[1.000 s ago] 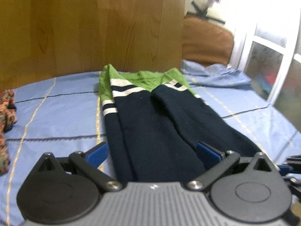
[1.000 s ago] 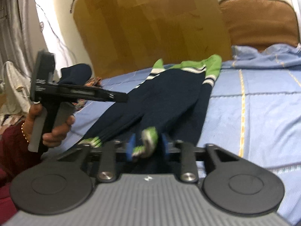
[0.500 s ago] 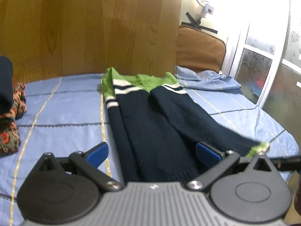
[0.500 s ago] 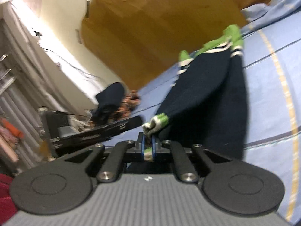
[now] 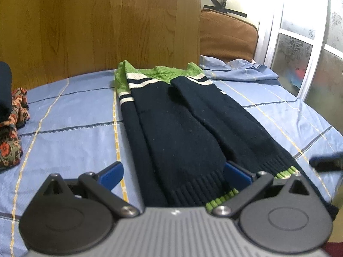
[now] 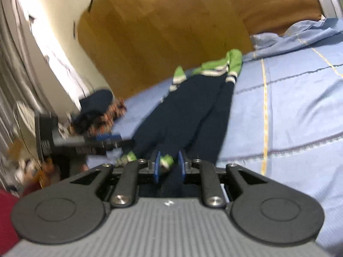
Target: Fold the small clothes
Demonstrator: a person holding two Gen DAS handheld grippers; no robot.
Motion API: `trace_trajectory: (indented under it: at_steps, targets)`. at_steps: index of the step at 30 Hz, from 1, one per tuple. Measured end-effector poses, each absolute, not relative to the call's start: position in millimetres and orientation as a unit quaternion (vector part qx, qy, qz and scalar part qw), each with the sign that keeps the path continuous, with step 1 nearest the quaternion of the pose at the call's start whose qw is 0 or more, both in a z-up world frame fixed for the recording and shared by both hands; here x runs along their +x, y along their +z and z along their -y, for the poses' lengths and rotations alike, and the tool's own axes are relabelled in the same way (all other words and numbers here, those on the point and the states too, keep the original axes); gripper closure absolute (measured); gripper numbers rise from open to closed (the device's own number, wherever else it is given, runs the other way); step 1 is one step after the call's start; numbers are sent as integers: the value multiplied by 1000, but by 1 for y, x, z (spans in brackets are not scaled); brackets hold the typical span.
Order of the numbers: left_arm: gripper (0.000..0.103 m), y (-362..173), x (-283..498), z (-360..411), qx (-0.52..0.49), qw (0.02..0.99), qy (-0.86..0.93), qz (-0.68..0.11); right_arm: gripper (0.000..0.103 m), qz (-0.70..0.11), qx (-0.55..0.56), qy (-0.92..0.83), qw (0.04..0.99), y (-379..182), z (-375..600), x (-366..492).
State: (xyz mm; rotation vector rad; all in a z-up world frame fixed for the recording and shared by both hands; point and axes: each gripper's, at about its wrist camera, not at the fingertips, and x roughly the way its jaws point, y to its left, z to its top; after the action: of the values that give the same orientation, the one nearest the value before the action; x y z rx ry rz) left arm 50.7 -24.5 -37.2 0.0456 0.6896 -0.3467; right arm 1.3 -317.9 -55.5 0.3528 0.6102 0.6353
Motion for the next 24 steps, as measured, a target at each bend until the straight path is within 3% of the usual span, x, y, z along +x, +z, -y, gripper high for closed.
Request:
trace_trajectory:
  at_steps: [2, 4, 6, 8, 12, 17, 20, 24]
  targets:
    - [0, -36, 51, 25, 18, 925, -172, -338, 59, -306, 130, 315, 889, -57, 306, 0]
    - [0, -35, 52, 27, 16, 924, -178, -338, 61, -306, 68, 317, 895, -59, 289, -8]
    - [0, -34, 51, 29, 18, 923, -182, -337, 86, -305, 2, 289, 907, -67, 273, -8]
    - [0, -30, 51, 31, 21, 923, -186, -335, 97, -307, 33, 298, 903, -62, 272, -1]
    - [0, -16, 47, 36, 20, 929, -200, -311, 97, -296, 136, 329, 886, -53, 268, 15]
    - [0, -11, 48, 45, 21, 927, -214, -309, 97, -330, 179, 339, 863, -89, 255, 28]
    - [0, -13, 48, 49, 21, 922, -228, -311, 90, -332, 149, 353, 862, -79, 264, 21]
    - [0, -15, 47, 52, 14, 921, -238, -308, 90, -314, 136, 354, 870, -66, 284, 11]
